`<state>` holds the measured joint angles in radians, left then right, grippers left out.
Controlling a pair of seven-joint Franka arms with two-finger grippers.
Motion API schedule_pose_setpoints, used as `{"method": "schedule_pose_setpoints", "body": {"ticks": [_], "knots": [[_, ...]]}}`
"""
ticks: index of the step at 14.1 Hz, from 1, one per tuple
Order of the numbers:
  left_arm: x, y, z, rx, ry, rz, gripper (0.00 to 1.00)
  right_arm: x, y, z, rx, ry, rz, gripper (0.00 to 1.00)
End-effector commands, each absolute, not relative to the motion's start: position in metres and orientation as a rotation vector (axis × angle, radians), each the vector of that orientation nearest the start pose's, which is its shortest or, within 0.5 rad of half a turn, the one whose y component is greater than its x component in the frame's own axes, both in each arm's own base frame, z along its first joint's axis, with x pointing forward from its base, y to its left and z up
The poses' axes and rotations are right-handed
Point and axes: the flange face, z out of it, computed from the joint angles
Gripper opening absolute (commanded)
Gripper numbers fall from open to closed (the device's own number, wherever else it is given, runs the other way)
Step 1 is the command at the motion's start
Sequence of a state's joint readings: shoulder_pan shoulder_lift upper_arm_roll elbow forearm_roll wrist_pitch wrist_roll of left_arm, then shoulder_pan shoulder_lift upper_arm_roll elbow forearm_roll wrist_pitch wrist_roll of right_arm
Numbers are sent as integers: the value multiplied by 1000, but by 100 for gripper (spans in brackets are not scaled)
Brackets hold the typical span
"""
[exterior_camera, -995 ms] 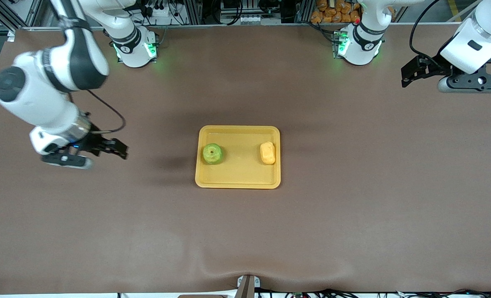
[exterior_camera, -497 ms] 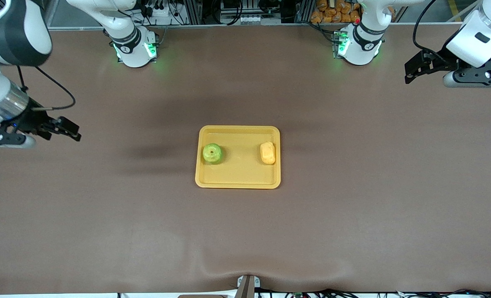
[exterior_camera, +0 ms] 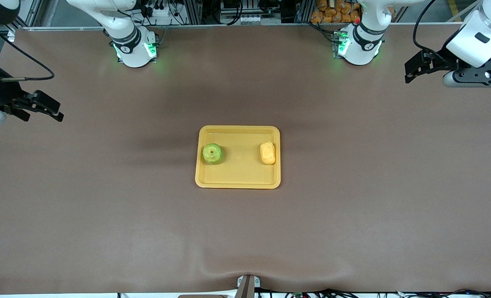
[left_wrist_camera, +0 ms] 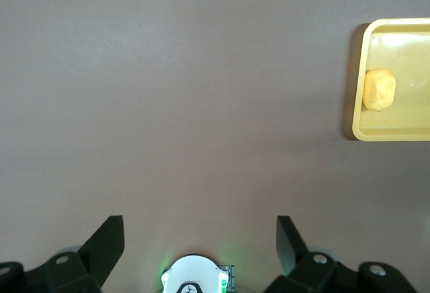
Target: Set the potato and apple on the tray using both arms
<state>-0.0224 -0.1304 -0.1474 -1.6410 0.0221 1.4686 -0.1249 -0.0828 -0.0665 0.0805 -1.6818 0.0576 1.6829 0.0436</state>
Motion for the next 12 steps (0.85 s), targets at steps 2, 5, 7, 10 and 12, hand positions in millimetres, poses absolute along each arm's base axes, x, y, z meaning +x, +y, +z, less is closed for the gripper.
{"method": "schedule_pose_setpoints", "body": {"ticks": [2, 5, 7, 10, 12], "knots": [[494, -83, 656, -3093, 49, 66, 100, 538, 2, 646, -3097, 39, -50, 100], [495, -84, 658, -3095, 49, 57, 100, 532, 0, 654, -3098, 37, -16, 100], [497, -83, 659, -3096, 51, 57, 100, 531, -6, 652, -3095, 48, -3, 100], [498, -81, 658, -3095, 47, 57, 100, 529, -9, 652, -3097, 19, 15, 100], [498, -80, 657, -3095, 39, 61, 100, 522, -16, 650, -3096, 34, 81, 100]]}}
